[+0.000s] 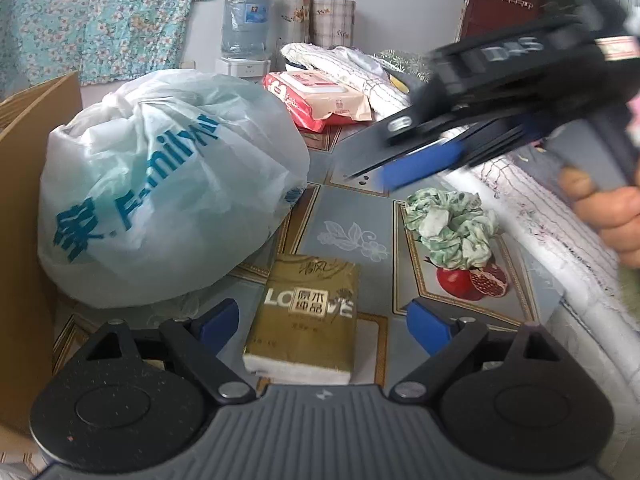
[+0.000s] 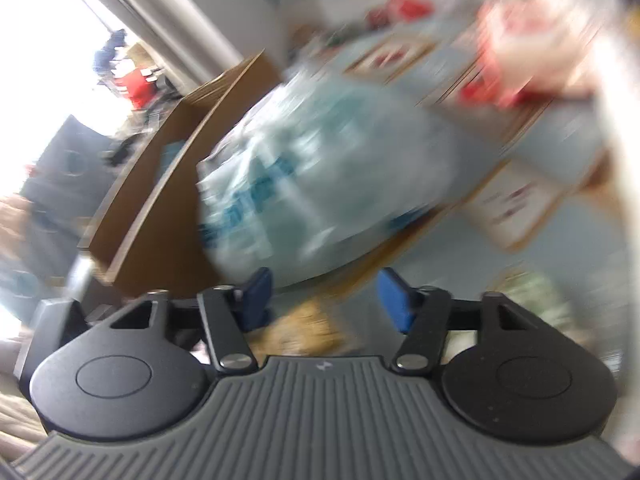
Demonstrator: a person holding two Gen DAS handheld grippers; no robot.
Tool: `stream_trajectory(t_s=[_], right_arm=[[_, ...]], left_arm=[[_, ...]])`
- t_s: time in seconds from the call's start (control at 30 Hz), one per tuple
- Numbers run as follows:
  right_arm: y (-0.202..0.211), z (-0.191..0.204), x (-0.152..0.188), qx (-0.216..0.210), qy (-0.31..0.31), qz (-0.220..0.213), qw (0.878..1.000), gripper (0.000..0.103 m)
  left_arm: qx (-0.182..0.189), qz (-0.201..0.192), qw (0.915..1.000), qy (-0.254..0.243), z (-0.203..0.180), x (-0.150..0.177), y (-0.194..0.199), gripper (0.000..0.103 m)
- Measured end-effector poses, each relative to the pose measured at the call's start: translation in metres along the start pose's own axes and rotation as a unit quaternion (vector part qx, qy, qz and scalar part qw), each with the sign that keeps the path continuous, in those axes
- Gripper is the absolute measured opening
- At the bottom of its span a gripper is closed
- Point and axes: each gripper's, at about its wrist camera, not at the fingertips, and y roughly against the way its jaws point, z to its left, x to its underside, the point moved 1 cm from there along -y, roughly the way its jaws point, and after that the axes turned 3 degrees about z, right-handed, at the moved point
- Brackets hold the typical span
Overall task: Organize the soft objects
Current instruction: 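Pass the gold tissue pack from the right gripper into the left gripper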
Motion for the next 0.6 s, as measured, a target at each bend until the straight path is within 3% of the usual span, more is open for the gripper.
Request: stream_trajectory(t_s=[0.07, 0.17, 0.4, 0.53, 0.6], right_arm=[[0.012, 0.001, 0.004, 0.068, 0.032, -0.016, 0.997, 0.080], [0.012, -0.006, 0.014, 0.133, 0.055, -0.005, 0.990, 0.081], [0.002, -0.036, 0.038, 0.182, 0.054, 0.028, 0.981, 0.082], [-0.003, -0.037, 0.047, 0.209, 0.068, 0.020, 0.975, 0.082], [-0.003, -0.038, 0.047, 0.213, 0.072, 0.014, 0.974, 0.082]], left_arm=[[-0.010, 0.000, 0.9999, -0.007, -0.003, -0.002, -0.005, 0.092], [-0.026, 0.004, 0.9994, -0.022, -0.005, -0.004, -0.013, 0.091], [-0.045, 0.026, 0.9982, -0.031, -0.007, -0.005, -0.024, 0.078], [-0.050, 0.022, 0.9982, -0.025, -0.006, -0.006, -0.021, 0.057], [-0.050, 0.019, 0.9983, -0.021, -0.004, -0.007, -0.021, 0.056]])
